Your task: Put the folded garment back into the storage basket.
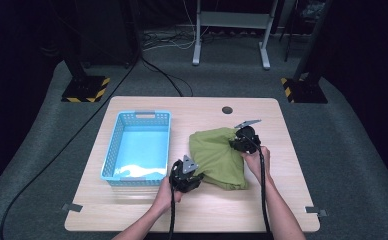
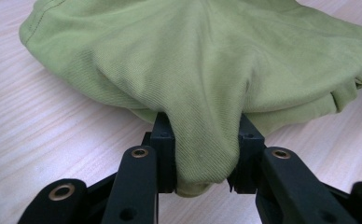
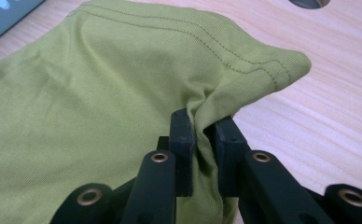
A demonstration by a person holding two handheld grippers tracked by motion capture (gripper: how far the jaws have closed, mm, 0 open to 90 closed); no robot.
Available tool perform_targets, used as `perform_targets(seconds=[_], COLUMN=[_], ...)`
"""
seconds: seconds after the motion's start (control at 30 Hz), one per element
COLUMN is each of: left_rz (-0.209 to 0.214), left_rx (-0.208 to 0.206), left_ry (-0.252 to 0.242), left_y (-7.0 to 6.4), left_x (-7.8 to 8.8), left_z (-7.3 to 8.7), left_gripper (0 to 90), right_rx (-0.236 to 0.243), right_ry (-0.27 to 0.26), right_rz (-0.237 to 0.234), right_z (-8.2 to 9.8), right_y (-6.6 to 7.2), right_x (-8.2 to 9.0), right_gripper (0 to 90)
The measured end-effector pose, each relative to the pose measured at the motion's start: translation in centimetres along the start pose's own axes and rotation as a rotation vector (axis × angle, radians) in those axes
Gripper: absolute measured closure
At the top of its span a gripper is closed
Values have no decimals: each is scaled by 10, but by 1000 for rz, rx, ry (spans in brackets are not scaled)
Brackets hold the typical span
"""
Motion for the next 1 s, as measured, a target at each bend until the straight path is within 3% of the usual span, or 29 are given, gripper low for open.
perform_targets(seconds=[0.43,1.0], left_rz=[-5,-19], left_rx=[3,-3], left_ry=[-17,-27], left_y=[4,12], left_x=[13,25], left_z=[-13,-20], left_gripper=[685,685], right_rx=[22,43], right_ry=[-17,-39], right_rz=[10,14], right_z=[-16,-33], right_y=[6,15], right_x=[13,21], right_gripper=[800,799])
Point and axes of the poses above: each handheld gripper's, and its own axes: x roughly backward along the jaws, z roughly out of its underside, y roughly to its left, the point moved 3 cm from there along -x, roughly forward along the jaws, and after that the axes turned 1 degree about -z, right-handed, at the moved point
